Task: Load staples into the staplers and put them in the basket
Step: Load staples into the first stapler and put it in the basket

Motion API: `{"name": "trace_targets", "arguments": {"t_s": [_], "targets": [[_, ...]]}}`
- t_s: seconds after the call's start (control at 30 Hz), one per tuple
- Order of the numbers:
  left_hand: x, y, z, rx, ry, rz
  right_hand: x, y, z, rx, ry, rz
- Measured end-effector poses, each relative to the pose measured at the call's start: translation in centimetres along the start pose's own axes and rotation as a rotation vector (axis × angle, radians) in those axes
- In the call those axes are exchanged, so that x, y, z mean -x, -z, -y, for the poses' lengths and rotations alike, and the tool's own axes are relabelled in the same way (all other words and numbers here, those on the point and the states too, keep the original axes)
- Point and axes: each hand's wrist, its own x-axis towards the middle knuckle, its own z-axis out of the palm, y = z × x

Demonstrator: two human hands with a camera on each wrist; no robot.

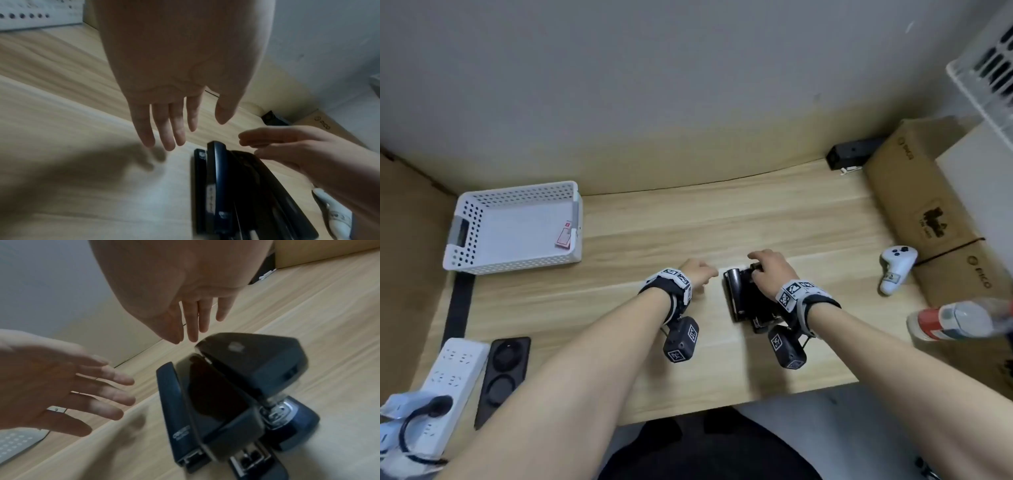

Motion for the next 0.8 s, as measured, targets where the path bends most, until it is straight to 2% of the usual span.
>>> {"name": "trace_targets", "arguments": {"t_s": [0.13,0.27,0.4,0.5,0.63,0.73,0.8], "targets": [[-1.9,-3.0,-0.3,-0.079,0.006,0.034,0.0,0.3,-2.0,-0.038,-0.076,-0.017],[-2.9,-5.0,-0.5,-0.211,0.013,-0.026,-0.2,-0.4,-3.6,-0.105,-0.115,-0.007],[-3.2,-6.0,0.1,-0.220,0.044,-0.047,-0.1,-1.1,-4.2,-0.181,-0.116,-0.028],[-3.0,-5.8,0.3,-0.286,0.041,-0.119,-0.1,-1.0,-4.0,-0.191,-0.109,-0.040],[-2.3,-3.7,1.5,-0.396,-0.031,-0.160,-0.4,-0.7,-2.7,-0.134,-0.046,-0.108],[-1.2,-0.6,3.0,-0.521,-0.089,-0.167,-0.7,-1.1,-0.3,-0.113,0.084,-0.181],[-0.3,1.6,4.2,-0.646,-0.112,-0.163,-0.9,-1.8,2.0,-0.088,0.176,-0.153]]}}
